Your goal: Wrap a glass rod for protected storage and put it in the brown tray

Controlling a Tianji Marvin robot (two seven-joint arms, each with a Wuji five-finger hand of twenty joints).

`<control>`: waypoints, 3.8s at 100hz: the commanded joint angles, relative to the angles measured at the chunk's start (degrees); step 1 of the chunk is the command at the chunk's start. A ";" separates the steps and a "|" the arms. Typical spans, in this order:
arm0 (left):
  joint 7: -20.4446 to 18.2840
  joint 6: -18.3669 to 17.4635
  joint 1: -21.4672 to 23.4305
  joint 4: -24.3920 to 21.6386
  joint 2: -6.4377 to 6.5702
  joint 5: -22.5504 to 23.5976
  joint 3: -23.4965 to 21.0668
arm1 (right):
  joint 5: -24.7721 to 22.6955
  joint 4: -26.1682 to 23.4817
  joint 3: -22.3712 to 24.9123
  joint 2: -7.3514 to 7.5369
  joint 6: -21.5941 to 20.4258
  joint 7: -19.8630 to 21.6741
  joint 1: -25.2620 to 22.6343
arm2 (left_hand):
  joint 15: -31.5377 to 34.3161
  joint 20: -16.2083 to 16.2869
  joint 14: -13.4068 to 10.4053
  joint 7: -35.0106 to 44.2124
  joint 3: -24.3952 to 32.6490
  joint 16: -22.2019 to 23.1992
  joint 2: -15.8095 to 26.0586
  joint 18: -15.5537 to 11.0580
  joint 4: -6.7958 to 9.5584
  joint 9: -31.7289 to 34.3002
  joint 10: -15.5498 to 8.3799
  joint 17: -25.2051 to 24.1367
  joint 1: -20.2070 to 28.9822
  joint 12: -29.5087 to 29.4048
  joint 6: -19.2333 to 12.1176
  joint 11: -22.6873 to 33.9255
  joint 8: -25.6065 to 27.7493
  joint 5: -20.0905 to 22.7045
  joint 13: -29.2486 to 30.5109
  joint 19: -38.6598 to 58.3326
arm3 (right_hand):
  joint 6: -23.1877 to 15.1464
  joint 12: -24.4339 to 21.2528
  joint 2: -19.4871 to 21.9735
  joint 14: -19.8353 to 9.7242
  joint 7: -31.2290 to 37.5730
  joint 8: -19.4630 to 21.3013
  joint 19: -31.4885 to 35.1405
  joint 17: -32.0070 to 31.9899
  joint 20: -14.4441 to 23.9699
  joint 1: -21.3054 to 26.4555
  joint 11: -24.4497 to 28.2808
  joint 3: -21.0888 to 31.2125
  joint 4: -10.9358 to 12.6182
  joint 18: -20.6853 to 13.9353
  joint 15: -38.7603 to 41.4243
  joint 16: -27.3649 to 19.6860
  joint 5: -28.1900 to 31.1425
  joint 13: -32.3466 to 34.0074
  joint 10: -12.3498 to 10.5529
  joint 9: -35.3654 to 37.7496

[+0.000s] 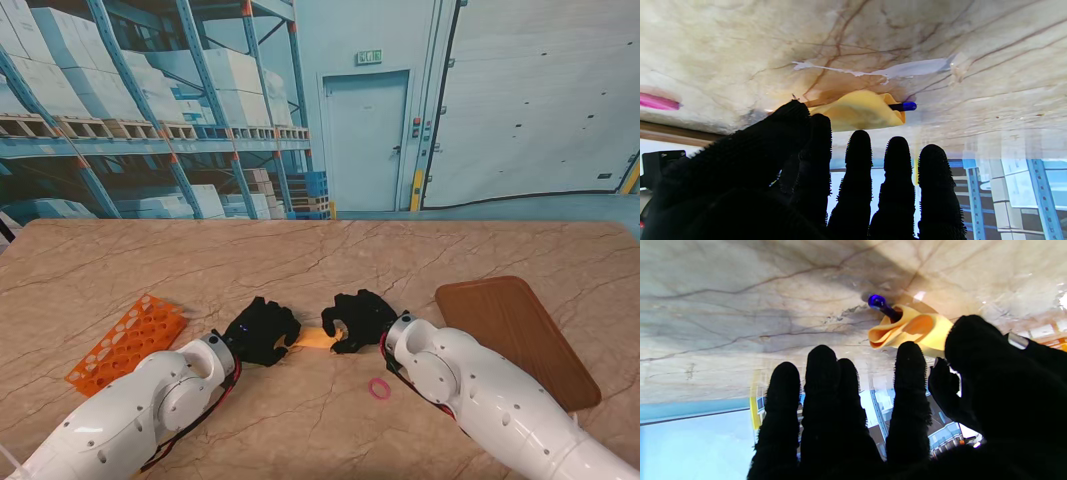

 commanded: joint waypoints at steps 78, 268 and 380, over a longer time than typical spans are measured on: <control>3.99 2.39 -1.06 0.98 -0.90 -0.77 1.98 | -1.42 0.65 -2.10 -0.85 2.69 -4.77 1.36 | -0.60 0.73 0.87 -11.24 -5.54 0.37 4.86 1.05 0.14 2.44 0.89 -1.82 0.58 -1.14 1.90 -2.88 -7.18 -1.66 0.53 -1.35 | -1.40 -0.16 7.35 1.57 3.42 -8.44 0.29 0.16 1.99 6.82 0.94 1.68 -1.27 1.23 0.49 -0.14 6.40 0.86 0.74 1.35; 10.55 8.84 -9.73 9.63 -5.62 -10.19 9.05 | -0.25 12.97 -16.26 -2.90 5.27 -7.28 12.97 | -6.03 -3.65 -0.81 -25.12 -11.22 -2.68 14.09 -0.71 6.94 -5.45 1.15 -6.04 -8.54 -5.51 4.34 -7.55 -5.23 -7.67 -6.34 -9.08 | 3.99 -4.57 -0.43 4.23 3.76 -8.61 3.15 1.22 0.00 7.08 0.57 12.74 4.55 3.48 1.59 -0.83 13.89 4.32 -0.23 11.76; 1.50 9.17 -19.32 18.49 -8.71 -20.70 19.17 | -2.89 8.14 -10.45 -1.60 2.50 -7.31 10.38 | -20.84 -22.43 -2.29 -39.17 -11.33 -16.09 2.44 -6.97 5.19 -12.01 2.83 -5.69 -17.59 -18.56 6.55 -20.94 -13.58 -16.35 -11.22 -42.02 | -0.28 -4.75 -0.17 4.76 2.86 -4.35 2.91 0.34 -0.06 7.93 0.58 12.22 4.28 3.69 1.60 -0.50 13.95 3.72 0.52 12.79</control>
